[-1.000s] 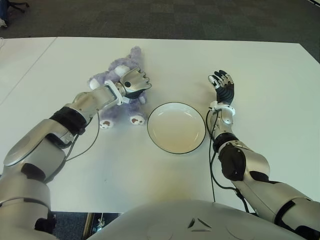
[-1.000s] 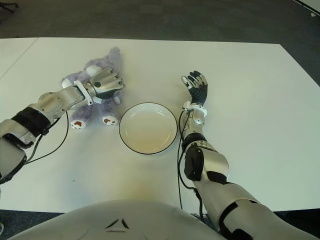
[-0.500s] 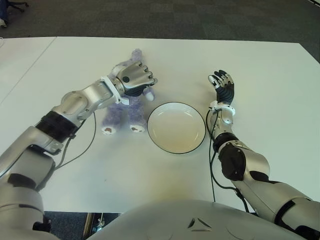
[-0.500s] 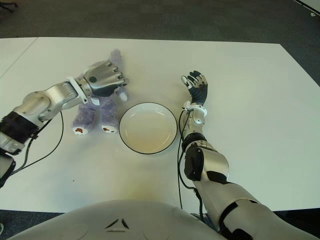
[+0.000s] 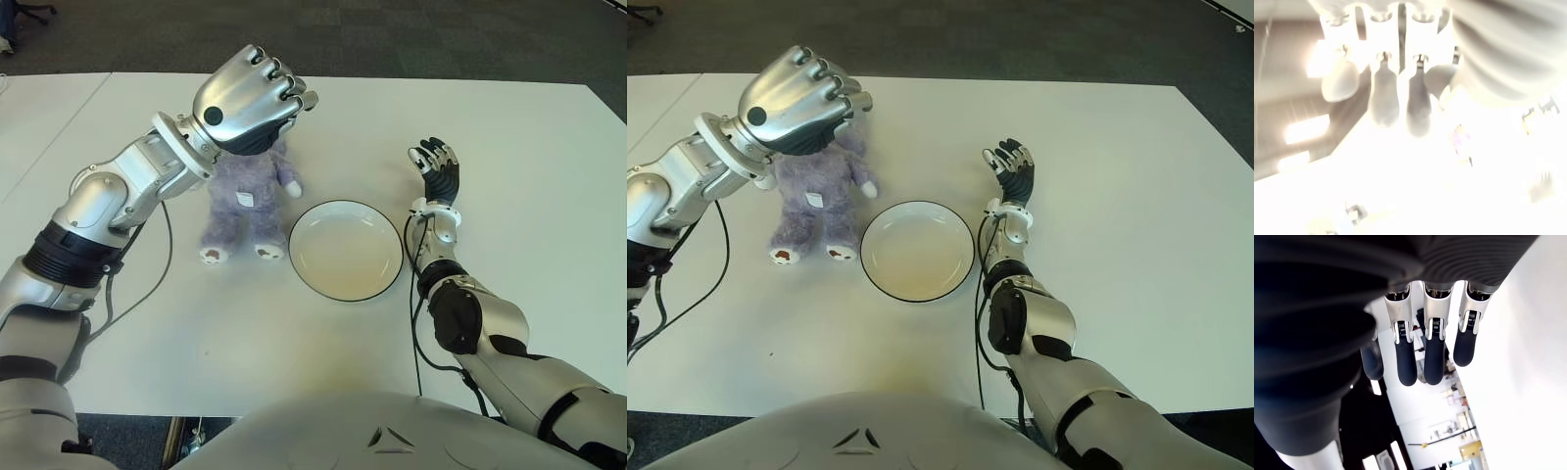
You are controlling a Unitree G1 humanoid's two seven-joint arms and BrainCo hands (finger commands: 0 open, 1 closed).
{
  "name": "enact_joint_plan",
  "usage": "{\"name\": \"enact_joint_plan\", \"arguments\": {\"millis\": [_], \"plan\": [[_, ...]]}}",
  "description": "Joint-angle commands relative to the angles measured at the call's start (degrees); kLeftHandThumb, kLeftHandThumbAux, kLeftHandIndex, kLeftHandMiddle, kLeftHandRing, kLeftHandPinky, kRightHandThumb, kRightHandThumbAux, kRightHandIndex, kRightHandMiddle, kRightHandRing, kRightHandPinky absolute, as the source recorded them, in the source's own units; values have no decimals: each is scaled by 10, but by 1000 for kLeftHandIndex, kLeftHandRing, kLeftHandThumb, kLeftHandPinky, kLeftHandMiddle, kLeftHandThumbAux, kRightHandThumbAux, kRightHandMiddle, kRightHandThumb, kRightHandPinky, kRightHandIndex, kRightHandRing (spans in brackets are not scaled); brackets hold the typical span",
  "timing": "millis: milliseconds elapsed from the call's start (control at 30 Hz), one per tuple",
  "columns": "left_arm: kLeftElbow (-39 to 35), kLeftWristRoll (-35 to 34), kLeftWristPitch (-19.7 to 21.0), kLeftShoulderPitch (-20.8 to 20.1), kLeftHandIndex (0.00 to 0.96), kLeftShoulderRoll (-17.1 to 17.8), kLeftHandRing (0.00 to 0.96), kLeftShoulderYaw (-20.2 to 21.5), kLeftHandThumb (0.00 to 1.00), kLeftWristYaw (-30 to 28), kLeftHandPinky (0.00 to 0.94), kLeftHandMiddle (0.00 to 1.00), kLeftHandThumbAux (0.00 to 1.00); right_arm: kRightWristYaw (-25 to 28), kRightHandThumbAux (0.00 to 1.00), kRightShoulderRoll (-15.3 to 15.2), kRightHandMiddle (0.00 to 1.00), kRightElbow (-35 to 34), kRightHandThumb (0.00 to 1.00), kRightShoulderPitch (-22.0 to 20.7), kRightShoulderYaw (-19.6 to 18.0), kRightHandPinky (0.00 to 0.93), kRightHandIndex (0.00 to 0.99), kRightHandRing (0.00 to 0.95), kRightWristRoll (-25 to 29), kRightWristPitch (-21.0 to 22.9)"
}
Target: Put the doll into the plate.
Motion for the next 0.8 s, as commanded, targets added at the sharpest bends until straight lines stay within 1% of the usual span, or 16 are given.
{"name": "enact_joint_plan", "arguments": {"millis": [33,133,267,333,400,533,633,700,733,800], "plan": [[-32,-27,-19,65,426,-17,846,42,729,22,881,813,694,-8,859,14,294,51,48,81,-6,246,270,272,16,139],[-38,-32,-27,71,425,-15,845,56,724,19,887,808,696,-8,862,15,297,51,50,81,-7,253,273,277,17,139],[-58,-38,-29,61,424,-11,842,67,720,-14,878,803,697,-10,864,16,298,51,56,82,-6,252,276,278,15,137],[-46,-39,-38,54,424,-9,839,69,719,-16,872,797,697,-11,863,16,295,51,59,82,-5,247,276,277,14,136],[-34,-39,-44,50,423,-9,838,70,719,-15,870,796,697,-12,862,16,294,51,61,82,-5,246,276,276,14,136],[-4,-10,-51,32,422,-9,836,66,717,2,875,788,699,-10,858,17,288,51,54,83,-4,234,266,268,13,134],[-10,11,-57,20,422,-10,841,64,717,6,881,791,700,-11,860,17,291,51,51,83,-4,235,272,270,13,134],[-19,19,-58,9,422,-13,842,61,717,-2,881,793,700,-11,861,17,292,51,50,83,-4,235,273,270,13,134],[-21,20,-59,7,422,-15,843,61,717,-4,881,793,700,-11,861,17,292,51,50,83,-4,235,273,271,13,134],[-11,25,-70,13,422,-9,843,65,717,15,881,793,699,-11,860,18,293,51,50,83,-4,237,274,272,13,133]]}}
